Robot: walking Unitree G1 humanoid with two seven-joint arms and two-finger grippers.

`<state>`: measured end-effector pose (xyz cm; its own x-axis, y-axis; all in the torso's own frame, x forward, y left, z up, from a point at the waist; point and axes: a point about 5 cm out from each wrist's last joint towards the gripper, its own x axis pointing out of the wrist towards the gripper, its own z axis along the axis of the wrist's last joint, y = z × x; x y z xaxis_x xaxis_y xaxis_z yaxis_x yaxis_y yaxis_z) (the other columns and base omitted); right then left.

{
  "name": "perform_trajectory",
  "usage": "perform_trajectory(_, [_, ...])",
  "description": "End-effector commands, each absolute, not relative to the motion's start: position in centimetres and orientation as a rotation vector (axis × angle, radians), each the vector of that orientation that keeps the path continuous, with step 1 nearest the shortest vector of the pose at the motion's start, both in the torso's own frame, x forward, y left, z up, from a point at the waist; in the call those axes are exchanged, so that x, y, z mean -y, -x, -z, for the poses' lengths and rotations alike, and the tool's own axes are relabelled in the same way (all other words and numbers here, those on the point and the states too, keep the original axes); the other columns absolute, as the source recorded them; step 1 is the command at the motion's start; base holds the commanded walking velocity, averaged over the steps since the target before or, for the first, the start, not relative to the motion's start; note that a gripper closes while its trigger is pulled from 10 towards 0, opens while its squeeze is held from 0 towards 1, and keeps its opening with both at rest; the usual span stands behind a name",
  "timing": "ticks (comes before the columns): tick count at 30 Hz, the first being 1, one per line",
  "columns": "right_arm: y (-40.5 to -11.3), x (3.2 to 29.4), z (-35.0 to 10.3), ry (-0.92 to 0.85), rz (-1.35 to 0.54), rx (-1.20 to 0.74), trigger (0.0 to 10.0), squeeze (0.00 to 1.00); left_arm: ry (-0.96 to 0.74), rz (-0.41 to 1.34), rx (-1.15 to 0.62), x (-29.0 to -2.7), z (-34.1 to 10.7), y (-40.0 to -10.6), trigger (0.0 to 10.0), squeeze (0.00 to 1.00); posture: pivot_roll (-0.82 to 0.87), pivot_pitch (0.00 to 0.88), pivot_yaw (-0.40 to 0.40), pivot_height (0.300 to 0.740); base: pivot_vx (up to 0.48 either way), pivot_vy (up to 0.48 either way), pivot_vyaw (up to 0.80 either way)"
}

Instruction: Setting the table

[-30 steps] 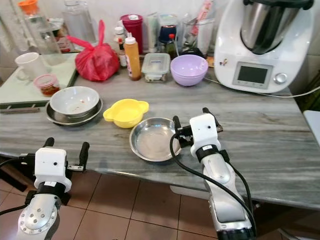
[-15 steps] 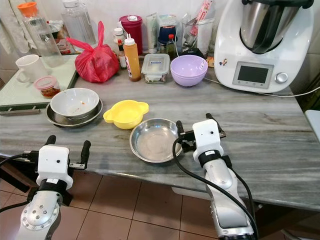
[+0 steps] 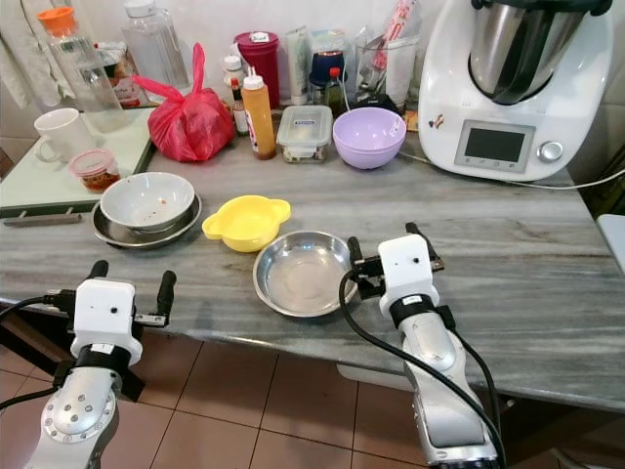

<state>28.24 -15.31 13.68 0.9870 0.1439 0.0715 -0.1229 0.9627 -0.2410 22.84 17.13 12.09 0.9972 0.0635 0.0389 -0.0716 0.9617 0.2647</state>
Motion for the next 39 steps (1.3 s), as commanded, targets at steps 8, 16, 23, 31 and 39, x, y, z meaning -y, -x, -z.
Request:
perform_trajectory(8, [-28.14,15.19,-14.55,0.242,-0.135,0.13,10.0,0.0,-0.282,-0.071,0.004,-17.46,-11.7,-22.71,10.0,0.0,-0.05,0.049,0.088,0.74,-0.268,0.0,0.0])
perform_trajectory(16, [-28.23,15.47,-14.75,0.25,-0.115,0.138,10.0,0.0,-0.286,-0.065,0.011,-17.45,-11.88,-22.9,10.0,0.0,-0.06,0.047,0.091,0.74,-0.271,0.0,0.0])
perform_trajectory(23, [-28.28,15.49,-14.9,0.247,-0.109,0.14,10.0,0.0,-0.29,-0.056,0.01,-17.44,-11.89,-23.02,10.0,0.0,-0.06,0.045,0.092,0.74,-0.271,0.0,0.0])
perform_trajectory(31, [-28.2,15.56,-14.72,0.245,-0.108,0.133,10.0,0.0,-0.285,-0.055,0.007,-17.34,-11.73,-23.05,10.0,0.0,-0.07,0.046,0.092,0.74,-0.271,0.0,-0.53])
perform_trajectory(39, [-27.97,15.53,-14.22,0.242,-0.111,0.115,10.0,0.0,-0.28,-0.053,-0.007,-17.36,-11.43,-22.95,10.0,0.0,-0.07,0.049,0.095,0.74,-0.271,0.0,-0.38])
